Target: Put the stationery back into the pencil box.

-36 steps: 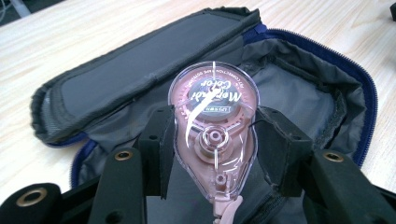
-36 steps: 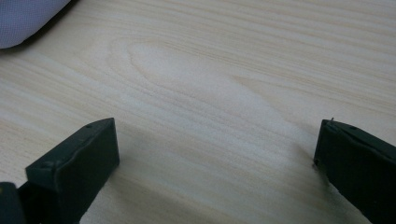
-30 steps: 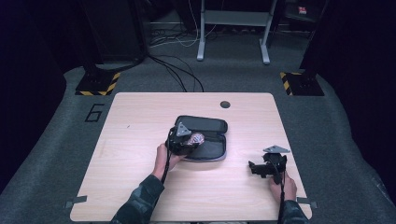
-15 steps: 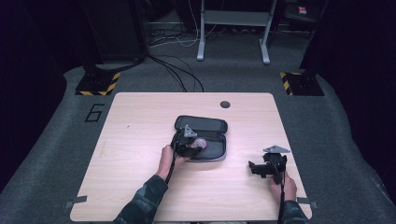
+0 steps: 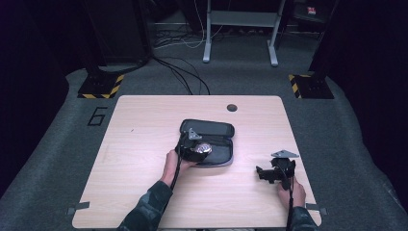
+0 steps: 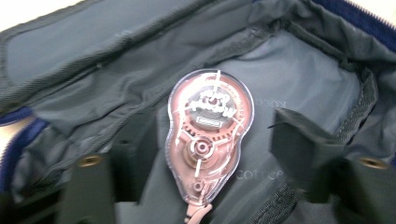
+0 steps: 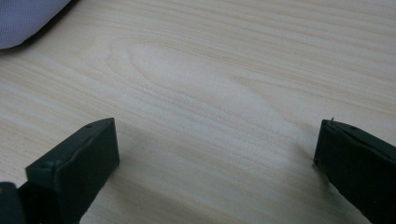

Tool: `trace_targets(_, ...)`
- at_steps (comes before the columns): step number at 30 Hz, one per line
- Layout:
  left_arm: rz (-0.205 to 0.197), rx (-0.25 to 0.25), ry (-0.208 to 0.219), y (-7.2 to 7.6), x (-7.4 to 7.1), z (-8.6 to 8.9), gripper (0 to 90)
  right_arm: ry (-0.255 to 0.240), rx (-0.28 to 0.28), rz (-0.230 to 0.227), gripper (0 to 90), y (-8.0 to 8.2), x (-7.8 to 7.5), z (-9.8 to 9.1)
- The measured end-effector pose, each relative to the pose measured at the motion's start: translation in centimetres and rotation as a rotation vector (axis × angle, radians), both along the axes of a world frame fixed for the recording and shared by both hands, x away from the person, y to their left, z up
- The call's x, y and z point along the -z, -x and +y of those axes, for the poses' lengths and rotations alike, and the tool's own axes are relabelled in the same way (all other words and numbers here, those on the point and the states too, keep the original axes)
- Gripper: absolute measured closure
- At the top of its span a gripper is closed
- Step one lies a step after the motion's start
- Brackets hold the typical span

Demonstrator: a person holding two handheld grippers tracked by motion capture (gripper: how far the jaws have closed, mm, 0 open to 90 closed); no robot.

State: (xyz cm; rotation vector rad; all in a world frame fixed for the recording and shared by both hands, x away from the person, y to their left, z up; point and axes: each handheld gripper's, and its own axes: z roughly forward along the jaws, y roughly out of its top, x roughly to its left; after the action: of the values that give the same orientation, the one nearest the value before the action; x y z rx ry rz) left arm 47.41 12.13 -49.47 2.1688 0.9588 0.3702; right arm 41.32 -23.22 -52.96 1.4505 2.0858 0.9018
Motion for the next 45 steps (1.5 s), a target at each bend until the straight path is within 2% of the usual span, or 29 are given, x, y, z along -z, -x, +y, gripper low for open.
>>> trace_targets(1,0.007,-0.002,0.001,0.1,-0.2,0.2,27.4,0.000,0.000,0.000,0.0,0.0,0.0,0.0)
trace_targets(2,0.004,-0.015,0.021,0.2,-0.3,0.2,25.2,0.000,0.000,0.000,0.0,0.0,0.0,0.0)
trace_targets(3,0.005,-0.006,0.006,0.3,-0.6,0.4,22.5,0.000,0.000,0.000,0.0,0.0,0.0,0.0)
trace_targets(6,-0.004,-0.013,0.035,0.8,-1.2,0.7,17.4,0.000,0.000,0.000,0.0,0.0,0.0,0.0)
trace_targets(7,-0.006,-0.002,0.028,0.9,-1.5,0.9,15.6,0.000,0.000,0.000,0.0,0.0,0.0,0.0)
trace_targets(9,-0.030,0.004,0.027,1.4,-2.2,1.3,15.7,0.000,0.000,0.000,0.0,0.0,0.0,0.0)
trace_targets(12,-0.047,0.009,0.043,2.2,-3.1,1.9,15.3,0.000,0.000,0.000,0.0,0.0,0.0,0.0)
trace_targets(13,-0.046,0.012,0.034,2.5,-3.4,2.1,15.1,0.000,0.000,0.000,0.0,0.0,0.0,0.0)
trace_targets(19,-0.077,0.004,0.044,4.5,-4.1,3.2,12.9,0.000,0.000,0.000,0.0,0.0,0.0,0.0)
trace_targets(23,-0.094,-0.013,0.045,5.8,-3.9,4.2,12.0,0.000,0.000,0.000,0.0,0.0,0.0,0.0)
trace_targets(30,-0.091,-0.046,0.033,7.6,-3.0,6.4,9.6,0.000,0.000,0.000,0.0,0.0,0.0,0.0)
trace_targets(37,-0.065,-0.093,0.017,9.2,-1.1,8.4,7.4,0.000,0.000,0.000,0.0,0.0,0.0,0.0)
trace_targets(42,-0.058,-0.145,0.024,10.3,0.0,9.9,6.4,0.000,0.000,0.000,0.0,0.0,0.0,0.0)
trace_targets(45,-0.054,-0.166,-0.005,11.1,0.7,10.6,5.3,0.001,0.000,-0.001,0.0,0.0,0.0,0.0)
